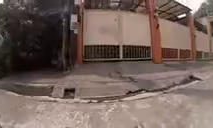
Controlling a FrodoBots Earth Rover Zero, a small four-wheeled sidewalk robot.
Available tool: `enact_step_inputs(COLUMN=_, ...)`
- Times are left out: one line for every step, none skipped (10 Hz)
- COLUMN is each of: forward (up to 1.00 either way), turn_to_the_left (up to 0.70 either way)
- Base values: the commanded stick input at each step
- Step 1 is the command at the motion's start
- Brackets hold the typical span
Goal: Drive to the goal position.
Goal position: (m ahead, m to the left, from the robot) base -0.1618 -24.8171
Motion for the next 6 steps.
enact_step_inputs(forward=-1.0, turn_to_the_left=0.0)
enact_step_inputs(forward=-1.0, turn_to_the_left=0.0)
enact_step_inputs(forward=-1.0, turn_to_the_left=0.0)
enact_step_inputs(forward=-1.0, turn_to_the_left=0.0)
enact_step_inputs(forward=-0.71, turn_to_the_left=0.0)
enact_step_inputs(forward=-0.04, turn_to_the_left=0.0)
